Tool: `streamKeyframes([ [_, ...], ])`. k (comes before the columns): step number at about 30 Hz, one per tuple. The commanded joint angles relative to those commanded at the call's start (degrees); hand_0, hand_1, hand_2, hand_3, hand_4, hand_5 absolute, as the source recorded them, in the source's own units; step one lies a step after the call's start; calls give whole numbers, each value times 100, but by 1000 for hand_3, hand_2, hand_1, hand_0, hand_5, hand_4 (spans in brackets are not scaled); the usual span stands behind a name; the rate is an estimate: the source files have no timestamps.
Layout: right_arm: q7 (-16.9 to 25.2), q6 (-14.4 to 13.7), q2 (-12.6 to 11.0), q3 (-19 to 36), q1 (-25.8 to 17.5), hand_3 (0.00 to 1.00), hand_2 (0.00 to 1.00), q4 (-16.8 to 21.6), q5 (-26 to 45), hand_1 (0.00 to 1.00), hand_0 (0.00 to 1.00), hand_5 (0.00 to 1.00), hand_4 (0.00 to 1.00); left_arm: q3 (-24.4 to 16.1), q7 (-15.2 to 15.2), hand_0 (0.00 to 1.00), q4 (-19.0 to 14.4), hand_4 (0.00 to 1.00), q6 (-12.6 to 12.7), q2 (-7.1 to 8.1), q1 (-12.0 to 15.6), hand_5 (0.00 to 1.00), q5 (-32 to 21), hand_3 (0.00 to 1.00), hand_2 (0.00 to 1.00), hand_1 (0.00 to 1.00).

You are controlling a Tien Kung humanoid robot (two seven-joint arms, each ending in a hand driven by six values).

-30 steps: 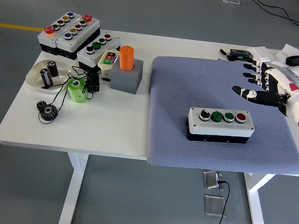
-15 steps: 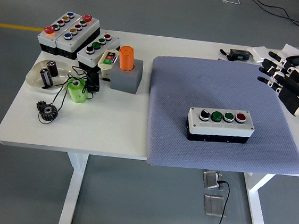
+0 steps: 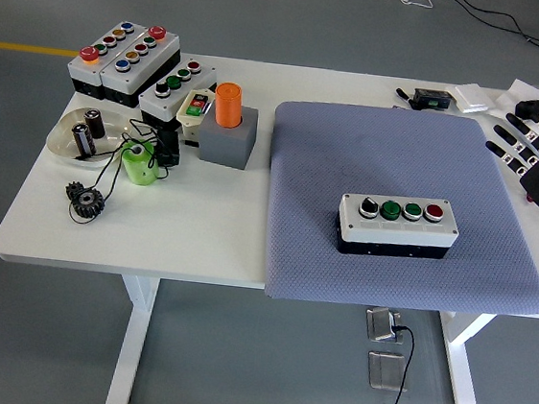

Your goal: Pick up the button,place it on the desk,press the button,press the button

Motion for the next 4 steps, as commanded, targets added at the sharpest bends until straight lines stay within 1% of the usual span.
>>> streamKeyframes([
  [1, -3, 3, 3, 16, -2, 826, 872, -8, 37, 834, 900, 562, 601, -5, 1, 655, 0, 330, 0, 1, -6, 971, 7, 519, 715, 702],
  [4, -10, 4, 10, 47, 5, 826, 872, -36, 132, 834, 900, 562, 601, 4, 7, 655, 0, 330, -2, 9, -22, 971, 15, 519, 715, 702],
])
